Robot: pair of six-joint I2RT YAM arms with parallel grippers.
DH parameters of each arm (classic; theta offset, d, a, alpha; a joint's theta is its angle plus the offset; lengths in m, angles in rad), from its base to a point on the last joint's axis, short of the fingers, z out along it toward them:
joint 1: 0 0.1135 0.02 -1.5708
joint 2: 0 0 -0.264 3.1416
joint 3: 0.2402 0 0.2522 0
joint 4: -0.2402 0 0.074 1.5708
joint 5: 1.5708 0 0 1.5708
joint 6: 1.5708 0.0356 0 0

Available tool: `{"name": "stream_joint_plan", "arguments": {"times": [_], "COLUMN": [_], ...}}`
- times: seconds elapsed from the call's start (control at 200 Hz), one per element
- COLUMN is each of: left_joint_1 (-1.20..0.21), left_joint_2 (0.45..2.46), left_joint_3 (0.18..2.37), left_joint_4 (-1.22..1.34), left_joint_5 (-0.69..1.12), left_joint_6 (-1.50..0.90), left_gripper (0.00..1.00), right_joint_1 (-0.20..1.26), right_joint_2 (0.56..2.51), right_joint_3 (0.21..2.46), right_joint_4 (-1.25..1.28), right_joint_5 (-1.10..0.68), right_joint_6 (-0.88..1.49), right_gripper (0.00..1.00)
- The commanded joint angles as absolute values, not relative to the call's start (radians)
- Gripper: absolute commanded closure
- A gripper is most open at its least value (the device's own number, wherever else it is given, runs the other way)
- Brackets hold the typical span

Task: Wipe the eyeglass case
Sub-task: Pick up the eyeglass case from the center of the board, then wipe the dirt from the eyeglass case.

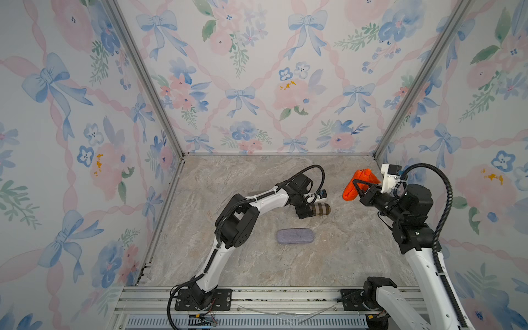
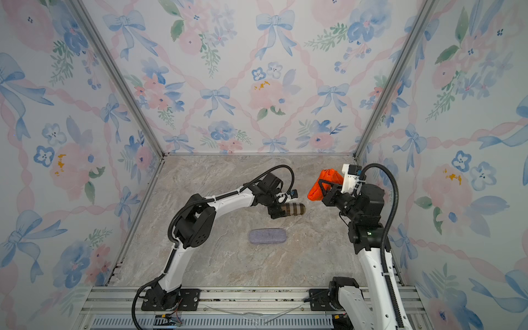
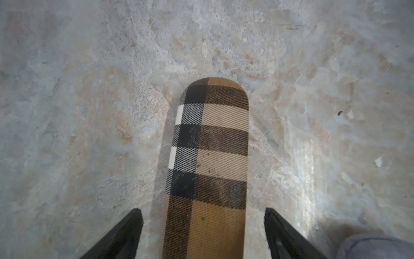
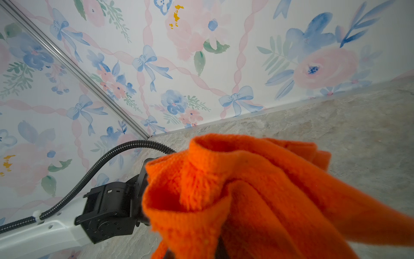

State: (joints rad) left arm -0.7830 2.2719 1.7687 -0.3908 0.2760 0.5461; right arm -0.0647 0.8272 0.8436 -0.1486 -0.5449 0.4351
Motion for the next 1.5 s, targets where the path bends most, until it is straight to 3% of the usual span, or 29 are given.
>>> {"name": "stream_joint_plan", "arguments": {"times": [0.0,0.25,0.4,0.725,0.93,1.155,1.335,1.495], "left_joint_1": [-0.784,-0.785,-0.789,-0.815,-0.868,-0.93,-0.976,-0.982], "left_joint_2": [2.324,2.363,2.381,2.263,2.068,1.838,1.705,1.652], "left_joint_3": [1.796,1.791,1.791,1.775,1.685,1.482,1.374,1.317], "left_joint_4": [-0.398,-0.4,-0.398,-0.391,-0.306,-0.143,-0.058,0.018], "left_joint_5": [0.3,0.29,0.276,0.233,0.118,0.037,0.047,0.036], "left_joint_6": [0.584,0.572,0.563,0.498,0.502,0.517,0.523,0.502], "left_gripper": [0.15,0.25,0.43,0.66,0.66,0.67,0.68,0.68], "right_joint_1": [-0.072,-0.072,-0.072,-0.072,-0.072,-0.043,0.163,0.29], "right_joint_2": [0.821,0.815,0.81,0.806,0.842,0.943,1.043,1.128], "right_joint_3": [0.879,0.88,0.88,0.957,1.055,1.116,1.121,1.085], "right_joint_4": [-0.157,-0.181,-0.182,-0.389,-0.682,-0.773,-0.716,-0.576], "right_joint_5": [-0.563,-0.56,-0.562,-0.543,-0.491,-0.555,-0.509,-0.59], "right_joint_6": [0.406,0.385,0.381,0.314,0.242,0.232,0.242,0.324], "right_gripper": [1.0,1.0,1.0,1.0,1.0,1.0,1.0,1.0]}}
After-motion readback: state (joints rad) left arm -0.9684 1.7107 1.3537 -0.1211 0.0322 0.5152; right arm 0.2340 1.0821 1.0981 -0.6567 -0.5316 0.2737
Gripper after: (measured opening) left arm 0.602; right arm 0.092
